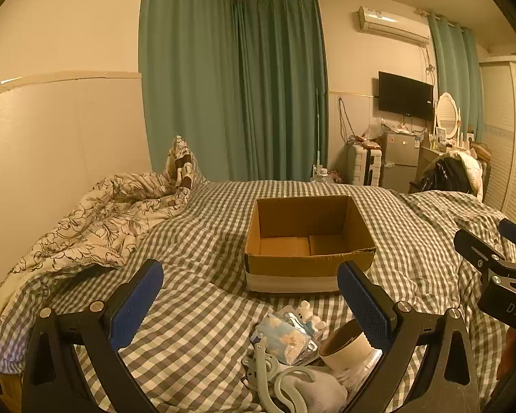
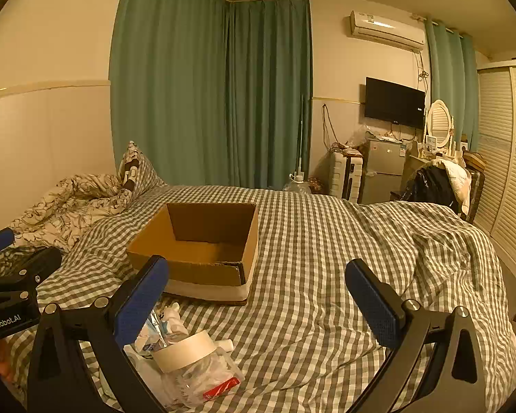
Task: Organize objects
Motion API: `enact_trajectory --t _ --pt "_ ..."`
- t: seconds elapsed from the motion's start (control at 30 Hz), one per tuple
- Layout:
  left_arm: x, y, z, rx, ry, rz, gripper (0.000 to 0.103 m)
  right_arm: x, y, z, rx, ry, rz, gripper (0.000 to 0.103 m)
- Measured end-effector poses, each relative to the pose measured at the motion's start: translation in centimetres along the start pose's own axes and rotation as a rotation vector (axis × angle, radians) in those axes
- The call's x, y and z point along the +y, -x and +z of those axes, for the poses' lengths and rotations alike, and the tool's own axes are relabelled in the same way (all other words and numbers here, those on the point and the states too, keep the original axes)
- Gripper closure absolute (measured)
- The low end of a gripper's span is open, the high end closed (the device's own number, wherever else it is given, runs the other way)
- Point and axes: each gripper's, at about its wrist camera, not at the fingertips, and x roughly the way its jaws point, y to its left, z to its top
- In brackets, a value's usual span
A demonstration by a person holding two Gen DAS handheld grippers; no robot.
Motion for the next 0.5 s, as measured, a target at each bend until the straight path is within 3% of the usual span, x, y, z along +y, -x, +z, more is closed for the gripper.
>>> enact_trajectory --t 0.5 --pt "-0.08 -0.24 -0.26 0.013 -0.003 -0.013 0.000 0.43 0.07 0.00 0.001 0.015 0.009 0.000"
